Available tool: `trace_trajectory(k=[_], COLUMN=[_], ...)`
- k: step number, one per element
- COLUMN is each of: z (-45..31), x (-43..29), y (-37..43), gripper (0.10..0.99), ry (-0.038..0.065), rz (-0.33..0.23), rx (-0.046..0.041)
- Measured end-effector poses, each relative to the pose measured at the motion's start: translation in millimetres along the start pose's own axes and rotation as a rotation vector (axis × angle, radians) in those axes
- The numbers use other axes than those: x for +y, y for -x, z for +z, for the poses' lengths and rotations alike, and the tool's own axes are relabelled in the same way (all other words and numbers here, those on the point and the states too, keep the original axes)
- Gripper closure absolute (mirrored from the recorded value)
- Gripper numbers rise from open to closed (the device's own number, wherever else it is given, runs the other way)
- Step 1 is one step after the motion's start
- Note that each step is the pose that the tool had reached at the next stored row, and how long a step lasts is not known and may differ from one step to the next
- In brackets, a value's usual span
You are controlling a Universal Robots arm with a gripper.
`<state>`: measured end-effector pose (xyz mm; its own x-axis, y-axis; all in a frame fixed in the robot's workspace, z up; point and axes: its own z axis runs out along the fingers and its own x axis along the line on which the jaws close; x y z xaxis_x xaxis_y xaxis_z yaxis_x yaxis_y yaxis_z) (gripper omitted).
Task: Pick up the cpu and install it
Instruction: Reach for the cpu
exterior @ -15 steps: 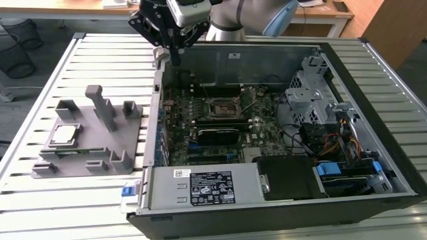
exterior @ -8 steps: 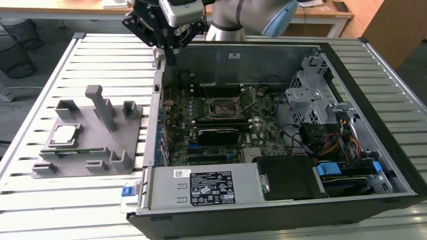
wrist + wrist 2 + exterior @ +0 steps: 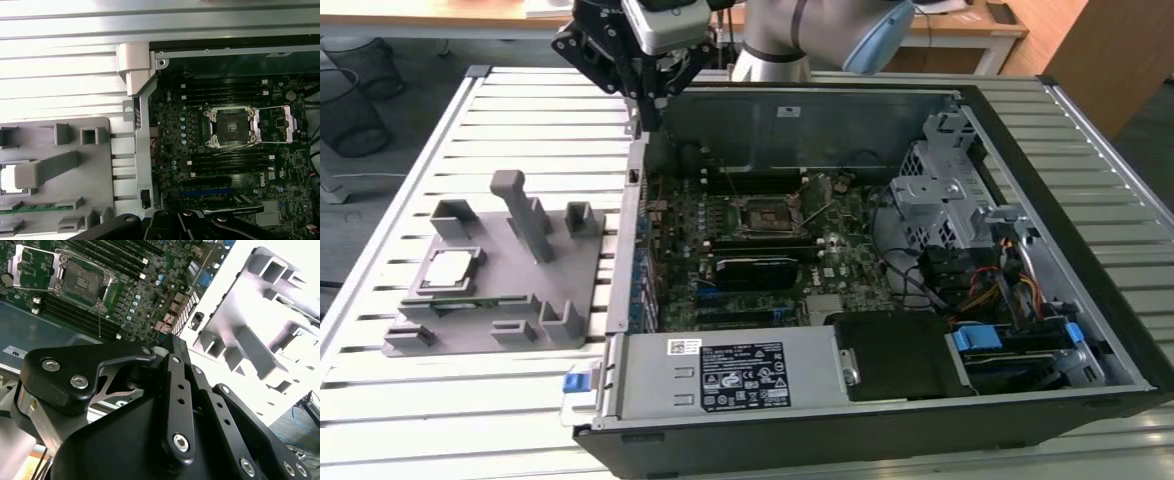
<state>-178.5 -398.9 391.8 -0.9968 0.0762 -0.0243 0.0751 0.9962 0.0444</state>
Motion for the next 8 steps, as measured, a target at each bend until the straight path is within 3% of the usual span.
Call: trace_trajectory(k=[8], z=[0.5], x=[-0.7], y=[-9.4], gripper=[0.980], ry=[0.000], rz=[0.000], rx=[0.0007])
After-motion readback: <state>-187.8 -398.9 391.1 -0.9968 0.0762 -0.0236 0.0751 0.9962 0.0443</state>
